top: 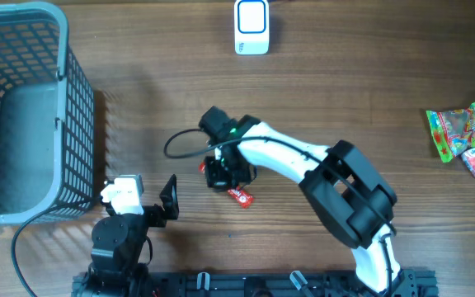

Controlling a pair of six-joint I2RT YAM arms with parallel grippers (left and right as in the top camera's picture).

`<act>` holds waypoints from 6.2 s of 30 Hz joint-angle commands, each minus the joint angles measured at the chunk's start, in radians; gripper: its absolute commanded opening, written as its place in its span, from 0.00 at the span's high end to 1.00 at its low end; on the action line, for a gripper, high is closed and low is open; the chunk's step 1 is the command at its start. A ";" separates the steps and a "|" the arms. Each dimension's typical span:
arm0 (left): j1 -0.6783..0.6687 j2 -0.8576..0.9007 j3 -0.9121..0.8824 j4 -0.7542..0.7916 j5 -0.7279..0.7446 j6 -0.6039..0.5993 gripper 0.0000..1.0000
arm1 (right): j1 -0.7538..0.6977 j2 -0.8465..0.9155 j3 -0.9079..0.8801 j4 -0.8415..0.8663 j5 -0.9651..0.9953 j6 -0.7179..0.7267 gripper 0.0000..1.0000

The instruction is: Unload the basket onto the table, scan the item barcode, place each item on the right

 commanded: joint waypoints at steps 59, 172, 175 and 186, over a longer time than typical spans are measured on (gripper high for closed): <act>0.002 -0.004 -0.005 0.003 -0.003 -0.005 0.00 | -0.343 -0.135 -0.038 1.589 -1.168 -0.504 0.95; 0.002 -0.004 -0.005 0.003 -0.003 -0.005 0.00 | -1.056 -0.887 0.588 -0.386 0.314 -0.222 0.00; 0.002 -0.004 -0.005 0.003 -0.003 -0.005 0.00 | -1.056 -0.972 0.588 -0.400 0.314 -0.221 0.00; 0.002 -0.004 -0.005 0.003 -0.003 -0.005 0.00 | -1.056 -1.191 0.567 -0.441 0.373 -0.195 0.00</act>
